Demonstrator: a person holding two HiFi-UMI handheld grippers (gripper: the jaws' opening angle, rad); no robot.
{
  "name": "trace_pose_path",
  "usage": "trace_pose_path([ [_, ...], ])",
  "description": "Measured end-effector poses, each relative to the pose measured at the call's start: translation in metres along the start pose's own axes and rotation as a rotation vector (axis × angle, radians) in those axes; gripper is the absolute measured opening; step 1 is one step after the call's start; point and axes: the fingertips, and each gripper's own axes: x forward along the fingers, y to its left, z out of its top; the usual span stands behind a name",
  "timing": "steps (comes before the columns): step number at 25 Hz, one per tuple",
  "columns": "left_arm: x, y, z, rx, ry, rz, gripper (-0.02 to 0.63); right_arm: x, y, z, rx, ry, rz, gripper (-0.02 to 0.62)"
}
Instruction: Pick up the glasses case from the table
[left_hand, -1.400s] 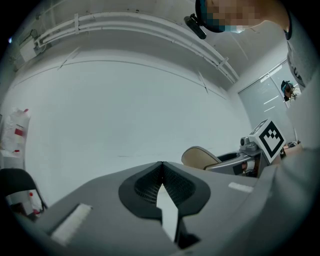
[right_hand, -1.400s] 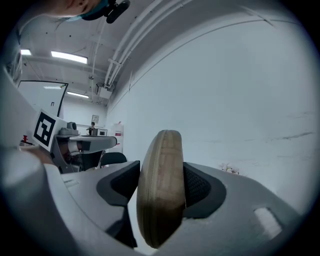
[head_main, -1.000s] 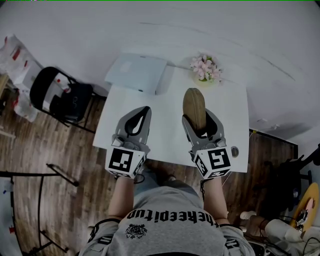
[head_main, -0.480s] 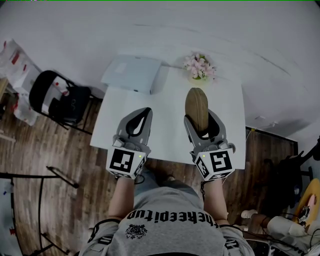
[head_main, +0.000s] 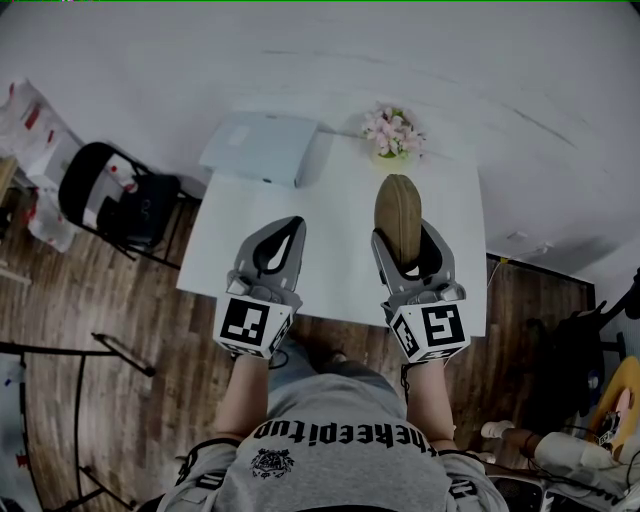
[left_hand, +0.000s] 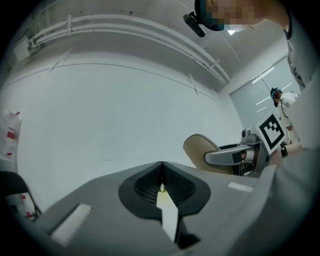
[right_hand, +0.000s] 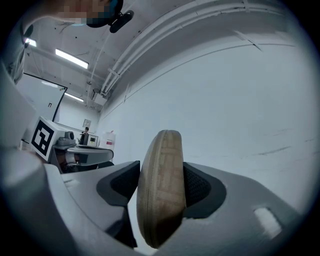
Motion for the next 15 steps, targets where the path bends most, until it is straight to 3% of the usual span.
trace_pose_path([
  [15, -0.001, -0.014, 0.005, 0.016, -0.007, 0.003, 0.018, -0.012, -0.007, 0.005, -0.006, -0.029, -0.004, 0.255],
])
